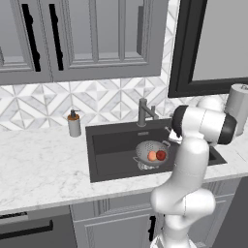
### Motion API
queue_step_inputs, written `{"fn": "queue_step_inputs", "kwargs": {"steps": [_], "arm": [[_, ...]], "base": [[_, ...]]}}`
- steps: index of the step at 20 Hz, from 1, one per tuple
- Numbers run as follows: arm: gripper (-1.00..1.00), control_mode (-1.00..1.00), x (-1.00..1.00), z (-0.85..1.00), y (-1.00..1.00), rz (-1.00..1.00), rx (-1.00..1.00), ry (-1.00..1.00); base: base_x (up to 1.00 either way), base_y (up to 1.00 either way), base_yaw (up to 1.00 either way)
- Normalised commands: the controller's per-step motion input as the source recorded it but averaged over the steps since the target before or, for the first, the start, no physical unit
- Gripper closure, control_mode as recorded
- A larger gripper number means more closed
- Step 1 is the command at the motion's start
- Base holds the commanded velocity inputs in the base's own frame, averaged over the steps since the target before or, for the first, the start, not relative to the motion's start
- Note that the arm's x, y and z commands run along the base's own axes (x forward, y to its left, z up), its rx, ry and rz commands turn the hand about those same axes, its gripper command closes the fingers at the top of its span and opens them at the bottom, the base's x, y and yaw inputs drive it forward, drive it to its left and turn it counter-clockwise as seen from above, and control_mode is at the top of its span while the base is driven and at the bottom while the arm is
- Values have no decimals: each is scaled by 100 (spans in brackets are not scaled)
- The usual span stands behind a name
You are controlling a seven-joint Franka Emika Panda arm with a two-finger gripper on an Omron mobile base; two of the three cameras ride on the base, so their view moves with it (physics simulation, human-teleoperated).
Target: Put the colander in the sink, put the peach, apple in the colander, and turn on the sink faucet and pour water over the colander.
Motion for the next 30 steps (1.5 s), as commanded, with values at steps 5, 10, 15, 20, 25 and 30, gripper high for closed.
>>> {"fn": "queue_step_inputs", "kwargs": {"steps": [5, 10, 15, 20, 25, 30], "arm": [[-100, -100, -9, 40, -12, -1, 12, 3], [-100, -100, 0, 31, -1, 0, 6, 16], [-100, -100, 0, 14, 0, 0, 10, 18], [-100, -100, 0, 0, 0, 0, 12, 9], [-100, -100, 6, 0, 0, 0, 9, 1], [-100, -100, 16, -5, 0, 0, 0, 0]], "base": [[0, 0, 0], [0, 0, 0], [0, 0, 0], [0, 0, 0], [0, 0, 0], [0, 0, 0]]}}
